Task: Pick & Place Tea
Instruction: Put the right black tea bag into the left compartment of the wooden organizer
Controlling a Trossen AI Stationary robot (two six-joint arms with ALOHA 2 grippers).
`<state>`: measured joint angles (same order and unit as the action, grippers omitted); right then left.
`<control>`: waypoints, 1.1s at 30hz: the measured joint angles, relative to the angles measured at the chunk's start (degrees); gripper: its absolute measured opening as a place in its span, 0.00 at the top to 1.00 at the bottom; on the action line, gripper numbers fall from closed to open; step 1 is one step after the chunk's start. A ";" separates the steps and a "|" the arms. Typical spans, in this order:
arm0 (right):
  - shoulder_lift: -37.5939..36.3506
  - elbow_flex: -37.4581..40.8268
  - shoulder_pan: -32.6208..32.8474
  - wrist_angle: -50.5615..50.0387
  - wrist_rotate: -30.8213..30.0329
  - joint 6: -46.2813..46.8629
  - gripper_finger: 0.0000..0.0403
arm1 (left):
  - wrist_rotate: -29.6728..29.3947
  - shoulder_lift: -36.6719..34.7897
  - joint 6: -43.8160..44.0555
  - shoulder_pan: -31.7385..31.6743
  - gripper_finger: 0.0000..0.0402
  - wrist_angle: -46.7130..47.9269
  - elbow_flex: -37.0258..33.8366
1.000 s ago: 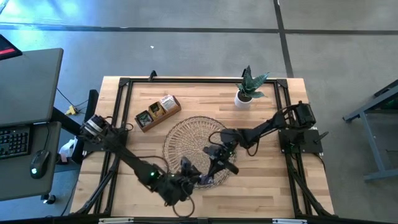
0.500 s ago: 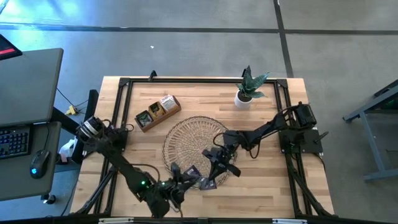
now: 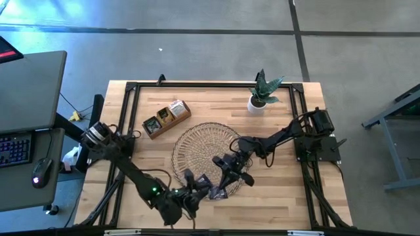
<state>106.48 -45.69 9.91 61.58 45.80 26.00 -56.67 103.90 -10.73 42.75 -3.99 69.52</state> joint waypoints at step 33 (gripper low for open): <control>0.04 -0.02 -3.58 -7.38 -2.01 2.20 0.65 | 0.71 -2.25 12.55 -1.47 1.00 5.04 -0.05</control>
<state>106.52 -45.71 6.33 54.20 43.79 28.19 -55.96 101.65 1.82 41.28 1.05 69.47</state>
